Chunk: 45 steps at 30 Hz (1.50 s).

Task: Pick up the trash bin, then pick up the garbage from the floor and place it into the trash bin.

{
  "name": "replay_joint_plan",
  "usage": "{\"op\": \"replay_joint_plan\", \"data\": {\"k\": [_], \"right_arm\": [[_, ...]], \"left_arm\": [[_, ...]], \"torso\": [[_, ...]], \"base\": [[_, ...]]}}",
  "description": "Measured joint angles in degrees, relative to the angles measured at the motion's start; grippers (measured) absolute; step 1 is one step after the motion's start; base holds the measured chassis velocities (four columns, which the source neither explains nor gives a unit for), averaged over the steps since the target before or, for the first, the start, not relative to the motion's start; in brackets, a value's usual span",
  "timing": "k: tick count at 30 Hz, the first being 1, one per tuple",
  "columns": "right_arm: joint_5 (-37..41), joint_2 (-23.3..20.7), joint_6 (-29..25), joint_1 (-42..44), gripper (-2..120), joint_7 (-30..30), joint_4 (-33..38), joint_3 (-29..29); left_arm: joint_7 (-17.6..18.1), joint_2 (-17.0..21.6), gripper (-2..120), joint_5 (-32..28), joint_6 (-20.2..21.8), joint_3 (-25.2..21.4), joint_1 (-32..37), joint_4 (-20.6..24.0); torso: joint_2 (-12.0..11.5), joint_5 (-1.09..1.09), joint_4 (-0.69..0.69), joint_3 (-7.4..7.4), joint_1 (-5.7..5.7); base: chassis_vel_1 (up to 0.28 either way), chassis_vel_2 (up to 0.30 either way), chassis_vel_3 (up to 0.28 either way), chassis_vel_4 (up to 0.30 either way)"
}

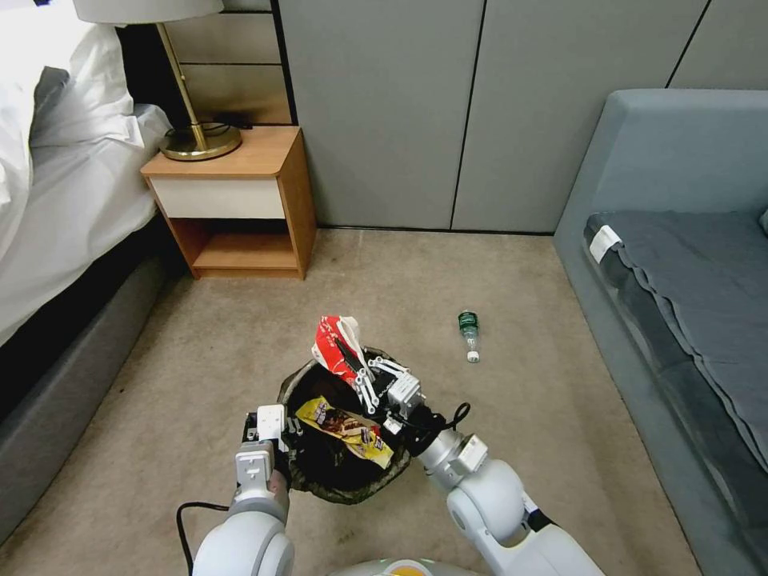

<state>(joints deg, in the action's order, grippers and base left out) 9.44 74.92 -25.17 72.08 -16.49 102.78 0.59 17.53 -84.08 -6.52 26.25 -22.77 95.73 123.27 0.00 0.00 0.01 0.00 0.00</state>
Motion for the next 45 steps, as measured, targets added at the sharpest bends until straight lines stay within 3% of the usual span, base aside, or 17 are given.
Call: {"op": "replay_joint_plan", "data": {"k": [7,28,31,37,39,45], "right_arm": [[-0.38,-0.04,-1.48,0.37,0,-0.17,-4.56,-0.8],[-2.64,-0.07,-3.18,3.51,3,-1.15,-9.46,-1.77],[-2.88,-0.09,-3.14,3.67,19,-1.15,-9.68,-1.69],[-3.23,-0.12,-3.05,3.84,36,-1.15,-9.64,-1.65],[-3.5,-0.12,-3.04,4.0,49,-1.15,-9.46,-1.72],[-3.71,-0.15,-3.01,4.07,66,-1.15,-8.66,-1.8]], "left_arm": [[-0.06,-0.09,0,-0.12,0.0,-0.05,-0.55,0.24],[-0.11,0.01,0,-0.23,0.13,0.14,-0.44,1.65],[-0.12,0.02,0,-0.16,0.14,0.4,-0.23,2.08],[-0.12,-0.03,0,-0.03,0.14,0.83,0.14,2.47],[-0.12,-0.04,0,0.1,0.14,0.96,0.33,2.72],[-0.13,-0.05,0,0.14,0.13,0.99,0.38,2.75]], "torso": [[0.0,0.0,-0.01,0.0,0.0],[0.0,0.0,-0.01,0.0,0.0],[0.0,0.0,0.0,0.0,0.0],[0.0,0.0,-0.01,0.0,0.0],[0.0,0.0,-0.01,0.0,0.0],[0.0,0.0,-0.01,0.0,0.0]], "base": [[0.0,0.0,0.0,0.0],[0.0,0.0,0.0,0.0],[0.0,0.0,0.0,0.0],[0.0,0.0,0.0,0.0],[0.0,0.0,0.0,0.0],[0.0,0.0,0.0,0.0]]}}
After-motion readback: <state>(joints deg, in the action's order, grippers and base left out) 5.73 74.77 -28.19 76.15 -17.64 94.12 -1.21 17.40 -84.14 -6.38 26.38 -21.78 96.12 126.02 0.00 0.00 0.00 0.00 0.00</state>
